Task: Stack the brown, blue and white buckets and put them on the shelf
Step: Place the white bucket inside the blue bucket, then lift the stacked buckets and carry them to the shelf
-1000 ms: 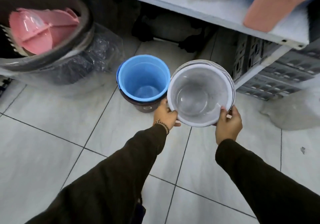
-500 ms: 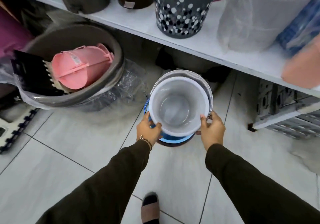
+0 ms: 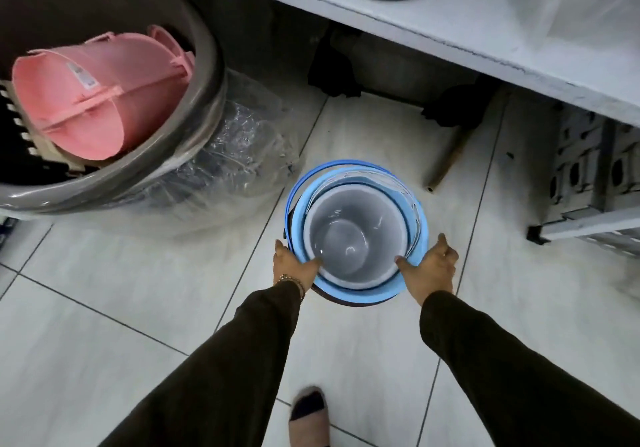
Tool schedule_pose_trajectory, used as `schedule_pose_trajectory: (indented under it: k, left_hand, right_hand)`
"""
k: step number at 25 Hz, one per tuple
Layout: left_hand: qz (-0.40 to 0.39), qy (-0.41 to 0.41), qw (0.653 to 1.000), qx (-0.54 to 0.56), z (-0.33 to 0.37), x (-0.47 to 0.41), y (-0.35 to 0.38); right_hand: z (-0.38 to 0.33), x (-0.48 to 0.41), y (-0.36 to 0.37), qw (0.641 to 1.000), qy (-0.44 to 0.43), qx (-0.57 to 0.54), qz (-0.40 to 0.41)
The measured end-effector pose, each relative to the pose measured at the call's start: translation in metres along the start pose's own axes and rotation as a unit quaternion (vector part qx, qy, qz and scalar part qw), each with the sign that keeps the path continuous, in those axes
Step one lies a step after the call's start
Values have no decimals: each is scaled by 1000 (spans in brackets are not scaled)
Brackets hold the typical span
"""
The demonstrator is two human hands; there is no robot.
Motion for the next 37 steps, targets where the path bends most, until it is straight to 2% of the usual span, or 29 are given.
schedule_pose_trajectory:
  k: [2,5,10,18,22,27,32,37]
  left_hand:
    - [3,-29,999,41,10,-17,-1]
    - [-12,-69,992,107,20,-37,-6]
    - [-7,-15,995,103,29,-33,-11]
    - [11,48,993,103,30,33,-41]
    - [3,63,992,112,39,95,-69]
    - [-4,107,984,142,81,226,-134]
    - [26,184,977,106,122,340,-198]
    - [55,282,952,109,168,444,-249]
  right_hand:
    - [9,-19,5,995,39,-89,-31]
    - [19,-40,3,987,55,-146,-32]
    - [17,-44,-11,971,85,-202,-100]
    - [-3,13,-57,964,60,-234,-108]
    - [-30,67,-109,966,24,-240,-98]
    - [-93,155,-219,970,-40,-227,-79]
    - [-166,248,-319,966,-94,-238,-30]
    - [-219,317,-403,950,-129,-282,17]
Point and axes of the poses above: each hand's wrist, its own x-axis away from the middle knuckle, its own y-axis out of the palm, z = x × y, the point moved 1 cm from there along -x, towards the middle knuckle, and after that the axes turned 6 degrees about -y, right-handed, at the moved point
